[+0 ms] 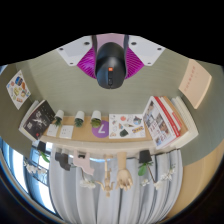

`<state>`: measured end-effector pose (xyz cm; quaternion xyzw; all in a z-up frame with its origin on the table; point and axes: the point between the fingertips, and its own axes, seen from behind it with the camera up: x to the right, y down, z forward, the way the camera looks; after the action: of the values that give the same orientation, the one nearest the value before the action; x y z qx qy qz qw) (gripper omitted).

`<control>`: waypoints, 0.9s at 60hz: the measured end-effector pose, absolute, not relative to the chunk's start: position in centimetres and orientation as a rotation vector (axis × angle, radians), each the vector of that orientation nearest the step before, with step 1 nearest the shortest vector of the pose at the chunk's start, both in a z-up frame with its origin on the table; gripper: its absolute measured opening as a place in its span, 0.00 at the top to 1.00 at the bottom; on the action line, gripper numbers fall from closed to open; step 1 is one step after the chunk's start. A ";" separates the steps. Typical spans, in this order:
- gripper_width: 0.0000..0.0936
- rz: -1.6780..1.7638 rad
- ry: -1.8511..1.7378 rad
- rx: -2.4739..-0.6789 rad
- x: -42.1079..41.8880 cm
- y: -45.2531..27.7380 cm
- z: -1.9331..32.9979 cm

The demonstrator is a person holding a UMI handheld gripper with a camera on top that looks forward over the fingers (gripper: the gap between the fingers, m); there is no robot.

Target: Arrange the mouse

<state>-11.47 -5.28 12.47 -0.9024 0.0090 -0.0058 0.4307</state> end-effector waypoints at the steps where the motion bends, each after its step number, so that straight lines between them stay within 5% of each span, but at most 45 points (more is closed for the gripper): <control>1: 0.62 -0.021 0.021 -2.263 -10.9 -5.5 11.7; 12: 0.62 0.019 0.037 -2.390 -8.9 -7.3 3.5; 24: 0.60 0.100 0.068 -2.444 -10.0 -8.1 -1.3; 40: 0.43 0.009 -0.007 -2.427 -9.8 -8.0 -1.5; 48: 0.09 -0.038 -0.001 -2.452 -9.3 -8.8 -0.6; 54: 0.07 -0.008 0.021 -2.412 -9.9 -9.5 2.6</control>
<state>-9.91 -9.46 2.59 -0.9341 0.0082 -0.0030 0.3568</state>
